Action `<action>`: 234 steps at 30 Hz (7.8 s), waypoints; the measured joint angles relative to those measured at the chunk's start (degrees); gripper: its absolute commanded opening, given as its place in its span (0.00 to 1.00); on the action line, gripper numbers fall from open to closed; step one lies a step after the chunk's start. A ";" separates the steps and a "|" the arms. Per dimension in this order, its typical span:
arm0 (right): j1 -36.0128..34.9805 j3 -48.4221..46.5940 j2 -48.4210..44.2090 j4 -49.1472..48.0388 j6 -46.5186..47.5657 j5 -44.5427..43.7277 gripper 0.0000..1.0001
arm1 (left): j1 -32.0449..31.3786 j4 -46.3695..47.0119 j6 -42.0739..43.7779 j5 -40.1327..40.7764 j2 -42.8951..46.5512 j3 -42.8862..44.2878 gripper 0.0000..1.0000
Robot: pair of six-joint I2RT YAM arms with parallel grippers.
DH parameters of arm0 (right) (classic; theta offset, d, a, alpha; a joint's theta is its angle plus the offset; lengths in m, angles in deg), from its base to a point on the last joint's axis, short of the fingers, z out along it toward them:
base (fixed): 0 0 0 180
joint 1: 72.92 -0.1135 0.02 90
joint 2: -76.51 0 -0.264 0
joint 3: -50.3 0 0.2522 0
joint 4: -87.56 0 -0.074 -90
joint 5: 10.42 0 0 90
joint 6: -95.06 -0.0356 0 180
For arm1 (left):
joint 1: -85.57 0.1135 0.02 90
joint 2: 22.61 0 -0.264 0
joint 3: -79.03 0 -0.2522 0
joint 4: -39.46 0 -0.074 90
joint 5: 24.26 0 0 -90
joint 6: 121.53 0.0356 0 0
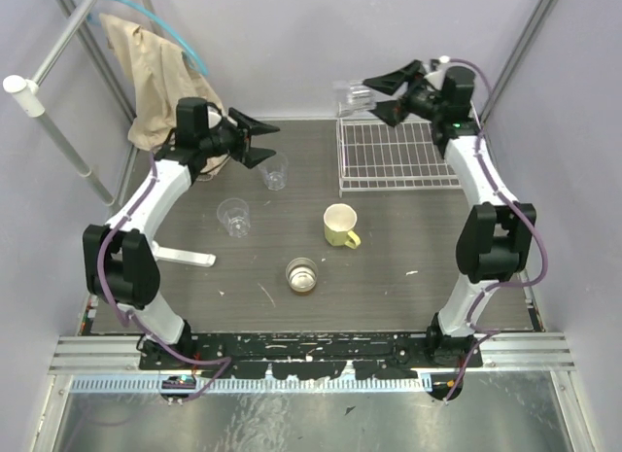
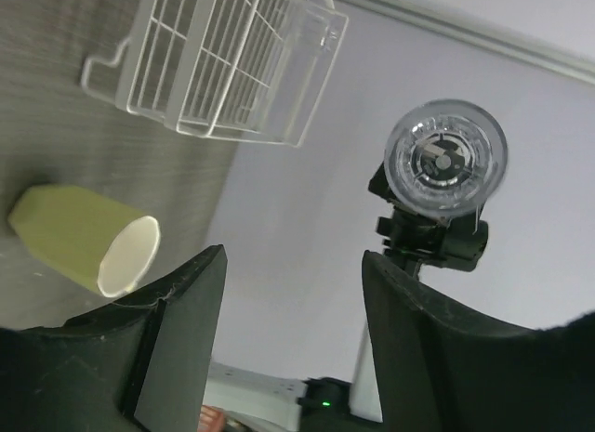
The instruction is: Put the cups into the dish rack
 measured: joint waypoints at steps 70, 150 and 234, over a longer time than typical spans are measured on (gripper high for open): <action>16.39 -40.96 27.56 59.54 63.47 -56.87 0.27 | 2.43 -35.15 37.83 11.72 -8.55 15.37 0.77; 14.34 -23.61 8.52 55.30 62.93 -64.30 0.93 | 1.95 -43.36 42.18 22.18 -27.34 35.80 0.66; -5.64 0.85 -4.90 -2.43 -6.99 1.64 1.00 | -4.72 30.69 -16.52 -11.23 -12.41 8.66 0.00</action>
